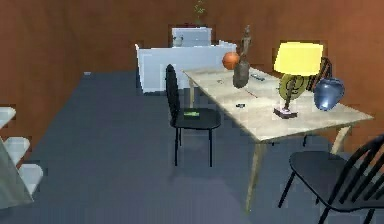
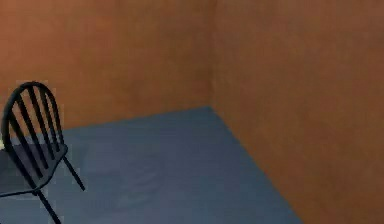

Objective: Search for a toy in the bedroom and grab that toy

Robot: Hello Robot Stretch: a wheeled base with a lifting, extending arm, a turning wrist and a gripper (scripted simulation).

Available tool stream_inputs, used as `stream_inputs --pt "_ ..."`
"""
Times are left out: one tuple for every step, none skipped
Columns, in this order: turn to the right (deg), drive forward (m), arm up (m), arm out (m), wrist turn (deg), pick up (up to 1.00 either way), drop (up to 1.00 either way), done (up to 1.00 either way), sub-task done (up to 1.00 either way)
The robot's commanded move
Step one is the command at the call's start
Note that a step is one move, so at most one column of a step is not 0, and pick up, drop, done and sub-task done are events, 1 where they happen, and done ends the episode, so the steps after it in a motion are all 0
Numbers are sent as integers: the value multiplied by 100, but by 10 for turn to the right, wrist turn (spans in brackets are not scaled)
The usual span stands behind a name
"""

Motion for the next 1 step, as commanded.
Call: stream_inputs --pt "0 55 0 0 0 0 0 0 0"
